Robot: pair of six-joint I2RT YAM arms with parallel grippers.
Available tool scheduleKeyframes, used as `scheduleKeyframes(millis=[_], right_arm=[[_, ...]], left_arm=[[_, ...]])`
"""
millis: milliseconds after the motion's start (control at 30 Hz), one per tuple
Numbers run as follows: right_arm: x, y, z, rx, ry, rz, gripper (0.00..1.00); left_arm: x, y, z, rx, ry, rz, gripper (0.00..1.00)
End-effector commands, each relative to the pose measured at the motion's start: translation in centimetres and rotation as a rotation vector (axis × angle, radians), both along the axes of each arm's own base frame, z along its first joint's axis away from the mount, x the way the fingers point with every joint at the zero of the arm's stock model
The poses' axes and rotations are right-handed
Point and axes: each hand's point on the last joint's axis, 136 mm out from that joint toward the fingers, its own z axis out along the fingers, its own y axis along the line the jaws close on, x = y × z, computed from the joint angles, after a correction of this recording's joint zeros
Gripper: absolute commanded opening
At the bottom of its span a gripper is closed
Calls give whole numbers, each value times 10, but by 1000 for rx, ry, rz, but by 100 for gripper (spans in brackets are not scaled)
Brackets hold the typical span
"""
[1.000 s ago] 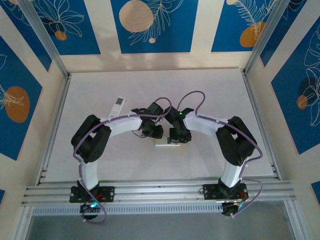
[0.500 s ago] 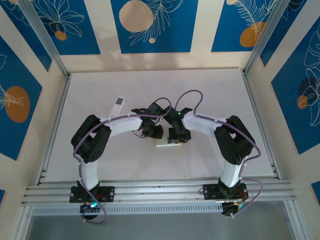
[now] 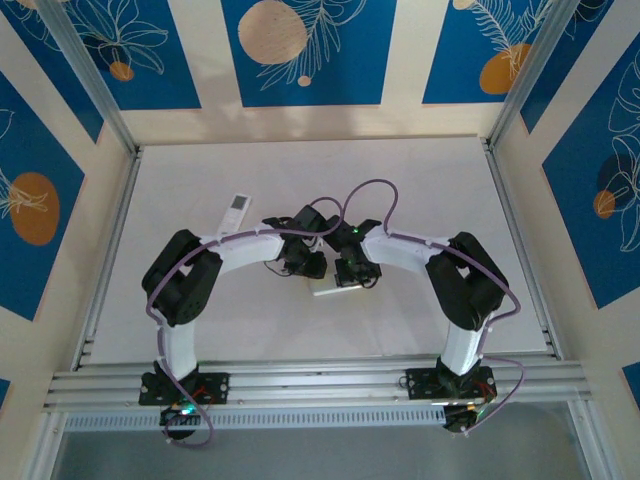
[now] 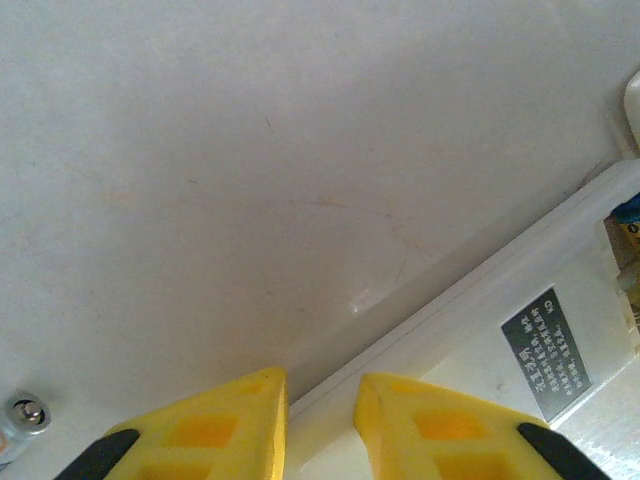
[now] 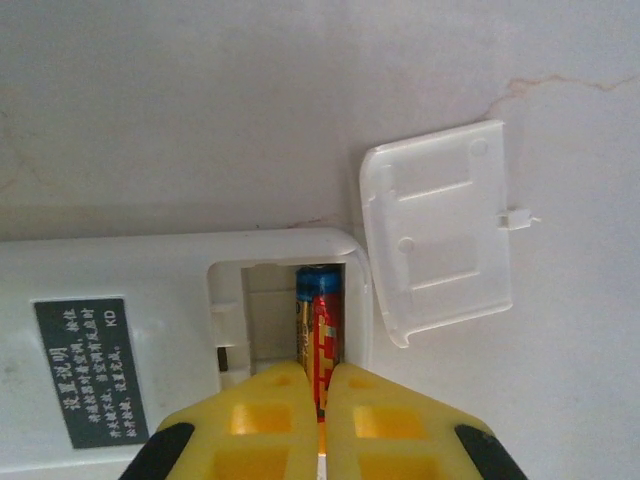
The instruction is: Load the batteries into the remote control
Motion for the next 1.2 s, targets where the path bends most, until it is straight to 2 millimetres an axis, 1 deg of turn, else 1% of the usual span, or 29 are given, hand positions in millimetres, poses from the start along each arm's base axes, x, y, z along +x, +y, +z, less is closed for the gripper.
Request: scheduleKeyframes(millis=[0,33,133,267,300,400,500,633,733,833,933,1000,1100,1167], right_arm=[[52,-9,-35,-47,-210,-30,8],[52,-7,-36,-29,-221,-24,9],[43,-7,-50,10,-209,-26,9],[25,-4,-79,77,-159,-70,10],[22,-5,-85,71,-155,-76,10],[14,-14,-100,6,-164,-70,10],[6,-22,-107,8,-165,-82,13],[5,-31,-101,4,-173,-102,17],[10,-32,-85,-6,-173,-104,20],[18,-28,-64,6,-196,-94,23],[22,-23,-48,41,-197,-95,26],[23,-22,-39,55,-194,-97,28],[24,-26,-30,55,-196,-115,29],[27,-27,-26,64,-191,-118,34]], left_arm=[[-21,32,-53,171,74,-20,28],[-21,31,-52,167,74,-19,28],[-21,30,-51,162,73,-22,28],[-26,32,-46,149,77,-22,28],[-26,32,-45,146,76,-20,28],[-27,34,-42,141,70,-13,28],[-26,33,-42,139,73,-6,28],[-23,29,-39,127,65,1,28],[-21,28,-39,133,67,-1,28],[-20,28,-40,140,64,-6,28],[-20,29,-41,147,63,-9,28],[-20,31,-42,153,64,-10,28],[-21,31,-43,154,63,-13,27],[-21,30,-44,152,64,-16,27]])
